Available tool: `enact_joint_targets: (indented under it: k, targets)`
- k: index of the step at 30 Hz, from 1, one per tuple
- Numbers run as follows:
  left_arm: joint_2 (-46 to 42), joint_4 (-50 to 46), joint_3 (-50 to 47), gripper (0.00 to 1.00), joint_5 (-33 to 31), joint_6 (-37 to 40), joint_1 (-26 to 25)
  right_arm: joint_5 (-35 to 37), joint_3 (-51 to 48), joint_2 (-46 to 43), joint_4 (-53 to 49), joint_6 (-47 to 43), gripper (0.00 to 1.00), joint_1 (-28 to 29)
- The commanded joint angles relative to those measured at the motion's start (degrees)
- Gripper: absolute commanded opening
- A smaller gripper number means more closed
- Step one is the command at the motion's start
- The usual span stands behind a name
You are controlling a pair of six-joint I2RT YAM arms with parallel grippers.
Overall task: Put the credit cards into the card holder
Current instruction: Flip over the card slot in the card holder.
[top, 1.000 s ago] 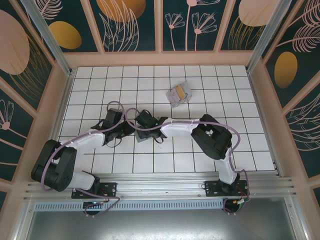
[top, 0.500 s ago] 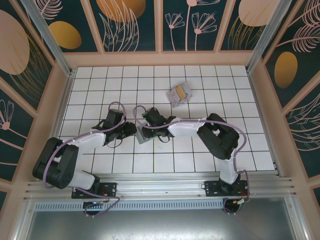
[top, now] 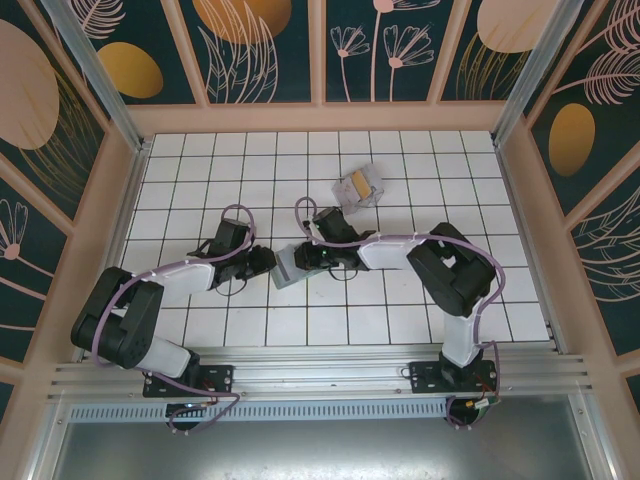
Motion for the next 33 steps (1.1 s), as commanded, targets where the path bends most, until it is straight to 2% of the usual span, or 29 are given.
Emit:
enact_joint_targets:
  k: [1, 10, 13, 16, 21, 24, 27, 29, 33]
  targets:
    - [0.68, 0.30, 1.70, 0.30, 1.13, 1.26, 0.41, -6.23, -2.33, -2.81, 6.82, 4.28, 0.15, -1.79]
    - [2.68, 0.46, 2.49, 0.30, 2.44, 1.86, 0.33, -11.16, -4.66, -2.35, 12.00, 8.59, 0.18, -4.57]
    - [2.21, 0.45, 2.24, 0.29, 1.79, 1.64, 0.32, -12.86, -4.07, -2.53, 12.09, 7.55, 0.26, -4.20]
    - [0.59, 0.26, 2.06, 0.30, 0.67, 1.50, 0.33, -12.22, -0.96, -2.18, 6.52, 4.02, 0.30, -2.63]
    - [-1.75, -0.30, 1.97, 0.29, -1.49, 1.39, 0.33, -5.54, -1.36, -5.73, 3.02, 1.69, 0.32, -2.68]
    - [-2.35, -0.68, 1.93, 0.30, -1.99, 1.45, 0.37, 1.57, -2.48, -9.90, 0.82, -0.06, 0.34, -3.41]
    - [-2.52, -0.98, 2.39, 0.32, -2.34, 1.63, 0.33, 10.78, -1.83, -13.71, -3.81, -3.65, 0.40, -4.13]
    - [-2.29, -1.19, 3.02, 0.32, -2.37, 1.81, 0.33, 15.73, 0.09, -14.68, -7.98, -6.29, 0.41, -5.79]
    - [-1.24, -1.60, 4.85, 0.35, -1.87, 2.20, 0.32, 19.35, 4.17, -15.82, -12.37, -10.86, 0.46, -12.04]
